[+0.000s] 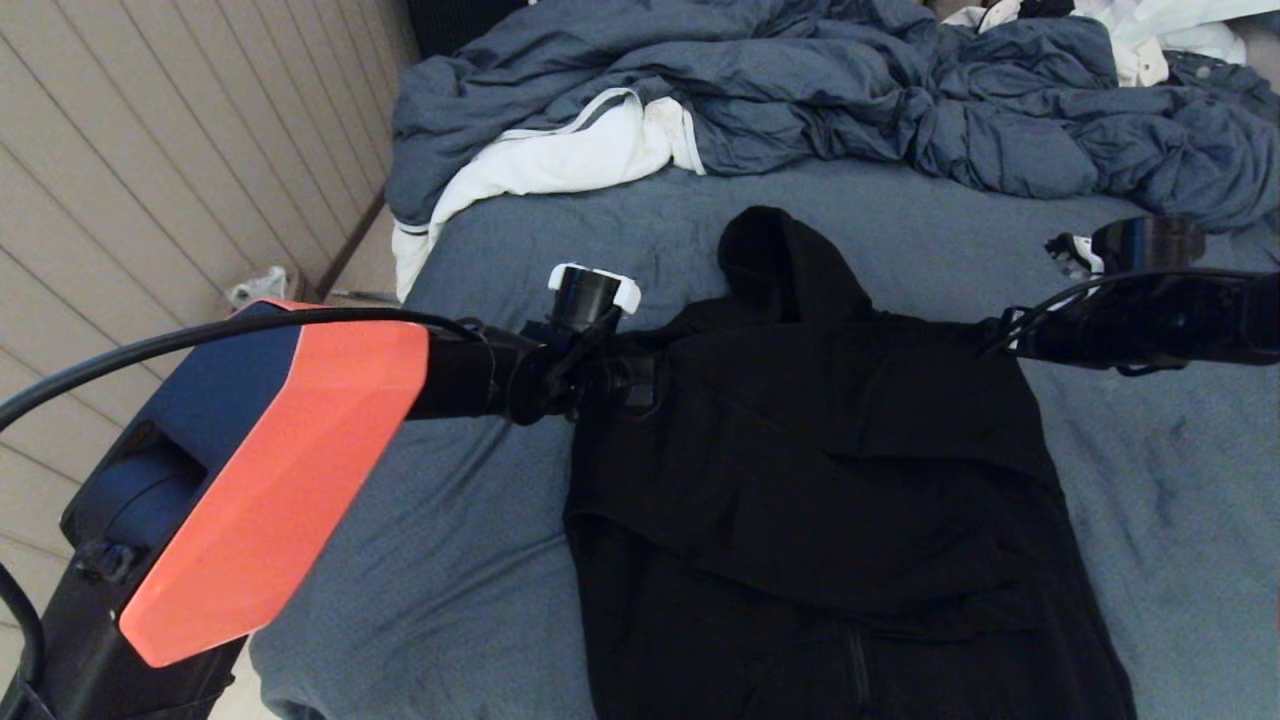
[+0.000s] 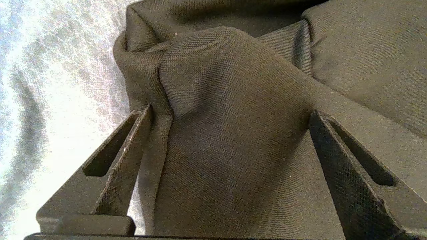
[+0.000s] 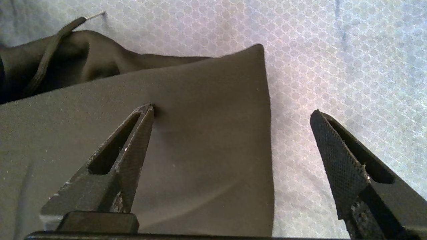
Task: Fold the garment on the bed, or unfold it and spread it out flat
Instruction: Fold the black sweatshirt
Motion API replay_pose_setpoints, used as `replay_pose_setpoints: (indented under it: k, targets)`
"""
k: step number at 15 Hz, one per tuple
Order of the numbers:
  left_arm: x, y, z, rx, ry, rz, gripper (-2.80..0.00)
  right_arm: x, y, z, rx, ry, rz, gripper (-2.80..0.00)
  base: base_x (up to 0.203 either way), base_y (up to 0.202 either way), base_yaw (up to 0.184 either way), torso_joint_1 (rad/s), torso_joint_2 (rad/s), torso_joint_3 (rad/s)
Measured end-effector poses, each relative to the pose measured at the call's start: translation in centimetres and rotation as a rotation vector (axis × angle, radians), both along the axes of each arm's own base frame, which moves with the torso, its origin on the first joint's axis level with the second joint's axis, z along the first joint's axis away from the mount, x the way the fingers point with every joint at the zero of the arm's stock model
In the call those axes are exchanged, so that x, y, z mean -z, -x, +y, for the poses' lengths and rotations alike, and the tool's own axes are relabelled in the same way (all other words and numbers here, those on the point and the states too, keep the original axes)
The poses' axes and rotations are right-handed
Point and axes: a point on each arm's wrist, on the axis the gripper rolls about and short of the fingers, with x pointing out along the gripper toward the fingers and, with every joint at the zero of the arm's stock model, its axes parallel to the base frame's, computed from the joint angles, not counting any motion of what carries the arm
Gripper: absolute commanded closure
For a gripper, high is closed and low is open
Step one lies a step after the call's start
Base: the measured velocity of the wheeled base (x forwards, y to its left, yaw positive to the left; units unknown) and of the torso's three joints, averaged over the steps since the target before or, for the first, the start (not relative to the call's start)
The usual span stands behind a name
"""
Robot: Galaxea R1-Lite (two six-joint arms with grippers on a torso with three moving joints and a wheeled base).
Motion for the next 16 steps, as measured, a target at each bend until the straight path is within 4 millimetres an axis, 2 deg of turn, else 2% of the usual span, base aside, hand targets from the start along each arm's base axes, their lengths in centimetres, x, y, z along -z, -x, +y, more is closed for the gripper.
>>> replay_pose_setpoints:
  k: [7,16]
  targets:
    - [0.4,-0.3,-0.2,-0.002,0.004,-0.002,-2.8,1.4,-2.2,-0.6,0.002,-0.002,-0.003,-2.8,0.0,0.0,0.0,0.0,0.0,0.0]
    - [0.9,-0.2,-0.1,-0.008,0.007,0.019,-2.8,5.5,-4.0,-0.6,0.018,-0.074,0.067,-2.8,0.0,0.0,0.0,0.0,0.0,0.0]
